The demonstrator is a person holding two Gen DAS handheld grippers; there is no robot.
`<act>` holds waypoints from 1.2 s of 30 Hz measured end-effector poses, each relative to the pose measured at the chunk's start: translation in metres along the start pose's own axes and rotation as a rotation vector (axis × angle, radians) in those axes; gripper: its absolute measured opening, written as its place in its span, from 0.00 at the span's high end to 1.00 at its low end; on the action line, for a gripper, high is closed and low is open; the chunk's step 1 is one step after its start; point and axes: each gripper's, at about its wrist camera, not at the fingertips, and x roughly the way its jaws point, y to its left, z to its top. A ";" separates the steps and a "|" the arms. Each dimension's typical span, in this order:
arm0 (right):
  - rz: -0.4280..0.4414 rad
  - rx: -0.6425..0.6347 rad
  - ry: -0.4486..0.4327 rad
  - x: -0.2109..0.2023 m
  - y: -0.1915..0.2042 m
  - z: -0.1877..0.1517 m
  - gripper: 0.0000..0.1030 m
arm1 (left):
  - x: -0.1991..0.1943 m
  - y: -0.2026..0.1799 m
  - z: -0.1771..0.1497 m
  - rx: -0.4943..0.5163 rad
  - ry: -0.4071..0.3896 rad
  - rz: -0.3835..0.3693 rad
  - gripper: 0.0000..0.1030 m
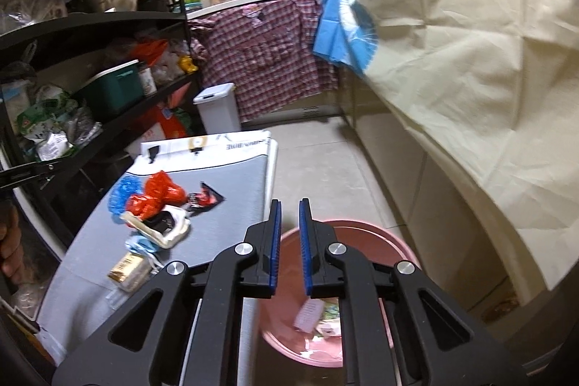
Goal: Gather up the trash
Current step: 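Move both grippers back toward the trash on the table, then grasp the blue plastic bag with the left gripper while the right gripper grasps the red-black snack wrapper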
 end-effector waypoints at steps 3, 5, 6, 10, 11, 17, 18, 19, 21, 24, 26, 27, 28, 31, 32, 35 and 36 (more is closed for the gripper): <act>0.037 -0.010 0.011 0.012 0.014 0.005 0.90 | 0.012 0.030 -0.002 -0.060 0.006 0.029 0.69; 0.067 -0.026 0.021 0.026 0.027 0.011 0.90 | 0.022 0.044 -0.007 -0.104 0.024 0.030 0.73; 0.075 -0.032 0.022 0.030 0.031 0.012 0.90 | 0.029 0.051 -0.010 -0.122 0.037 0.033 0.77; 0.121 -0.072 0.036 0.062 0.056 0.020 0.91 | 0.045 0.059 -0.016 -0.109 0.036 0.053 0.79; 0.136 -0.083 0.042 0.071 0.062 0.021 0.91 | 0.047 0.059 -0.017 -0.095 0.028 0.059 0.80; 0.180 -0.107 0.071 0.123 0.085 0.025 0.95 | 0.067 0.069 -0.020 -0.070 0.032 0.067 0.84; 0.189 -0.107 0.083 0.135 0.089 0.025 0.95 | 0.069 0.071 -0.020 -0.072 0.036 0.068 0.84; 0.194 -0.109 0.090 0.143 0.091 0.025 0.95 | 0.074 0.073 -0.020 -0.074 0.040 0.074 0.84; 0.198 -0.114 0.106 0.160 0.097 0.024 0.95 | 0.080 0.078 -0.022 -0.078 0.049 0.081 0.84; 0.207 -0.122 0.138 0.186 0.104 0.023 0.94 | 0.093 0.084 -0.023 -0.085 0.065 0.093 0.84; 0.221 -0.120 0.166 0.203 0.108 0.022 0.92 | 0.098 0.089 -0.024 -0.090 0.070 0.103 0.84; 0.226 -0.125 0.180 0.211 0.110 0.022 0.91 | 0.102 0.093 -0.024 -0.100 0.073 0.109 0.84; 0.228 -0.133 0.196 0.221 0.112 0.020 0.91 | 0.104 0.097 -0.024 -0.109 0.075 0.113 0.84; 0.239 -0.147 0.238 0.245 0.118 0.016 0.86 | 0.112 0.109 -0.025 -0.139 0.079 0.129 0.84; 0.241 -0.153 0.251 0.253 0.119 0.014 0.78 | 0.115 0.113 -0.026 -0.148 0.082 0.135 0.84; 0.243 -0.167 0.279 0.271 0.122 0.013 0.59 | 0.127 0.124 -0.029 -0.190 0.106 0.139 0.83; 0.246 -0.170 0.284 0.275 0.123 0.013 0.58 | 0.130 0.127 -0.030 -0.203 0.115 0.139 0.78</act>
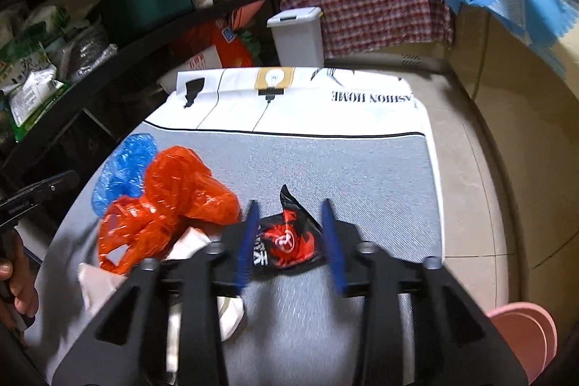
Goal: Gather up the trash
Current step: 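Grasp the blue plastic bag with the left gripper while the right gripper grasps the red-black snack wrapper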
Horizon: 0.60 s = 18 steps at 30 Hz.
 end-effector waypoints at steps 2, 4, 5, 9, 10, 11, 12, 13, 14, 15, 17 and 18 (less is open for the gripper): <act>-0.017 -0.008 0.011 0.009 0.000 0.004 0.57 | 0.008 0.003 0.000 -0.015 0.009 0.006 0.68; -0.010 0.000 0.023 0.017 -0.003 0.005 0.57 | 0.015 0.003 0.000 -0.018 0.015 0.009 0.65; -0.010 0.002 0.031 0.020 -0.005 0.005 0.57 | 0.019 0.002 0.000 -0.016 0.023 0.010 0.65; -0.012 -0.004 0.071 0.036 -0.006 0.004 0.57 | 0.029 0.002 -0.001 -0.011 0.048 0.023 0.65; -0.013 -0.004 0.077 0.038 -0.007 0.004 0.57 | 0.032 0.003 -0.001 -0.016 0.059 0.025 0.65; -0.013 -0.004 0.081 0.040 -0.007 0.003 0.57 | 0.035 0.003 -0.002 -0.018 0.070 0.030 0.65; -0.012 -0.002 0.087 0.043 -0.008 0.002 0.57 | 0.038 0.004 -0.003 -0.019 0.084 0.036 0.65; -0.009 0.002 0.089 0.044 -0.009 0.001 0.57 | 0.040 0.003 -0.004 -0.019 0.089 0.037 0.65; -0.007 0.005 0.089 0.044 -0.010 0.000 0.59 | 0.041 0.003 -0.005 -0.019 0.094 0.036 0.65; -0.003 0.008 0.089 0.044 -0.011 0.000 0.62 | 0.043 0.003 -0.006 -0.015 0.099 0.035 0.65; -0.008 0.002 0.093 0.044 -0.011 0.000 0.73 | 0.045 0.000 -0.007 -0.001 0.116 0.039 0.68; -0.010 -0.001 0.093 0.044 -0.011 -0.001 0.78 | 0.046 -0.001 -0.007 0.005 0.120 0.039 0.74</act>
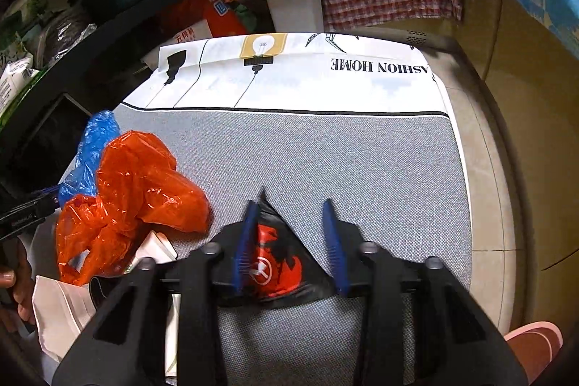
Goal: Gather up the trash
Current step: 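Grasp the blue plastic bag with the left gripper while the right gripper grasps the red-black snack wrapper, then carry the blue bag with the left gripper while the right gripper carries the wrapper to the pink bin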
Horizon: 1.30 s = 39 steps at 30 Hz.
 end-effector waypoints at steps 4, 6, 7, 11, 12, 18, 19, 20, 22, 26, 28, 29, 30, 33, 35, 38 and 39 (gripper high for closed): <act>-0.006 -0.012 -0.011 -0.005 0.001 -0.001 0.83 | -0.003 -0.004 0.001 0.010 -0.001 0.000 0.87; -0.010 -0.012 -0.022 -0.009 0.001 -0.001 0.84 | -0.006 -0.005 0.002 0.016 -0.007 0.005 0.91; -0.017 -0.009 -0.035 -0.013 0.001 0.000 0.84 | -0.007 -0.005 0.002 0.016 -0.009 0.005 0.95; -0.029 0.002 -0.070 -0.026 -0.002 0.004 0.85 | -0.012 -0.008 0.003 0.017 -0.022 0.009 0.98; -0.032 0.007 -0.078 -0.030 -0.003 0.005 0.85 | -0.015 -0.009 0.003 0.021 -0.031 0.015 0.99; -0.037 0.017 -0.116 -0.052 -0.005 0.006 0.85 | -0.034 -0.009 0.005 0.026 -0.081 0.025 1.00; -0.036 0.015 -0.122 -0.056 -0.004 0.006 0.85 | -0.038 -0.008 0.006 0.028 -0.091 0.026 1.00; -0.037 0.013 -0.126 -0.059 -0.004 0.006 0.85 | -0.041 -0.008 0.006 0.030 -0.100 0.028 1.00; -0.042 0.012 -0.138 -0.069 -0.004 0.005 0.85 | -0.048 -0.009 0.006 0.033 -0.119 0.029 1.00; -0.049 0.013 -0.158 -0.085 -0.004 0.003 0.85 | -0.063 -0.013 0.007 0.045 -0.154 0.029 1.00; -0.053 0.011 -0.169 -0.094 -0.003 0.001 0.85 | -0.071 -0.016 0.007 0.050 -0.172 0.028 1.00; -0.054 0.010 -0.173 -0.098 -0.003 0.000 0.85 | -0.074 -0.018 0.007 0.049 -0.178 0.025 1.00; -0.056 0.010 -0.177 -0.101 -0.003 -0.001 0.85 | -0.078 -0.019 0.006 0.048 -0.183 0.022 1.00; -0.063 0.006 -0.193 -0.117 0.000 -0.005 0.85 | -0.093 -0.024 0.004 0.051 -0.211 0.019 1.00; -0.069 0.002 -0.205 -0.126 0.002 -0.008 0.85 | -0.100 -0.028 0.003 0.057 -0.225 0.017 1.00; -0.075 0.001 -0.221 -0.140 0.004 -0.013 0.85 | -0.115 -0.034 -0.001 0.070 -0.251 0.014 1.00; -0.076 0.001 -0.226 -0.145 0.005 -0.015 0.85 | -0.120 -0.037 -0.003 0.076 -0.259 0.014 1.00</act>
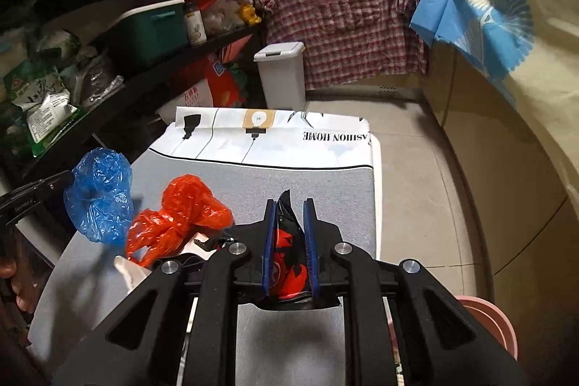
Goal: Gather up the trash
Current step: 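Carry the blue bag with the left gripper while the right gripper carries the wrapper to the pink bin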
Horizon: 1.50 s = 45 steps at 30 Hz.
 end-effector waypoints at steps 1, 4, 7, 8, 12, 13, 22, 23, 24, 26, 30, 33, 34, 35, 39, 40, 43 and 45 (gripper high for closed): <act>-0.003 0.001 -0.007 -0.006 0.000 -0.001 0.85 | -0.004 -0.002 0.000 0.006 -0.006 0.000 1.00; -0.009 0.005 -0.020 -0.021 0.000 -0.004 0.85 | -0.020 -0.009 0.000 0.024 -0.030 -0.006 1.00; -0.012 0.010 -0.024 -0.036 0.001 -0.009 0.85 | -0.034 -0.014 0.001 0.030 -0.045 -0.019 1.00; -0.014 0.012 -0.027 -0.041 0.001 -0.011 0.85 | -0.037 -0.016 0.001 0.030 -0.049 -0.020 1.00; -0.018 0.015 -0.037 -0.061 0.002 -0.016 0.85 | -0.052 -0.020 0.002 0.023 -0.063 -0.032 1.00; -0.018 0.017 -0.040 -0.068 0.002 -0.018 0.85 | -0.057 -0.021 0.003 0.023 -0.067 -0.035 1.00; -0.045 0.016 -0.071 -0.117 -0.004 -0.029 0.85 | -0.090 -0.043 0.005 0.073 -0.114 -0.072 1.00; -0.048 0.017 -0.072 -0.120 -0.005 -0.030 0.85 | -0.092 -0.045 0.004 0.075 -0.113 -0.077 1.00; -0.053 0.018 -0.072 -0.125 -0.006 -0.032 0.85 | -0.094 -0.049 0.003 0.079 -0.109 -0.088 1.00; -0.062 0.019 -0.073 -0.131 -0.009 -0.035 0.85 | -0.097 -0.055 0.000 0.083 -0.106 -0.103 1.00; -0.081 0.025 -0.084 -0.147 -0.014 -0.040 0.85 | -0.105 -0.068 -0.004 0.095 -0.106 -0.133 1.00; -0.101 0.022 -0.093 -0.157 -0.019 -0.044 0.85 | -0.111 -0.076 -0.005 0.103 -0.111 -0.152 1.00; -0.109 0.021 -0.095 -0.160 -0.021 -0.047 0.85 | -0.112 -0.079 -0.006 0.106 -0.111 -0.160 1.00; -0.116 0.021 -0.096 -0.163 -0.022 -0.048 0.85 | -0.113 -0.081 -0.007 0.107 -0.110 -0.166 1.00; -0.144 0.034 -0.098 -0.171 -0.033 -0.057 0.85 | -0.113 -0.092 -0.012 0.106 -0.087 -0.203 1.00; -0.151 0.041 -0.098 -0.173 -0.037 -0.060 0.85 | -0.113 -0.095 -0.013 0.114 -0.086 -0.206 1.00; -0.172 0.058 -0.096 -0.174 -0.047 -0.066 0.85 | -0.114 -0.105 -0.017 0.134 -0.083 -0.216 1.00; -0.188 0.069 -0.093 -0.174 -0.053 -0.070 0.85 | -0.113 -0.111 -0.019 0.144 -0.078 -0.225 1.00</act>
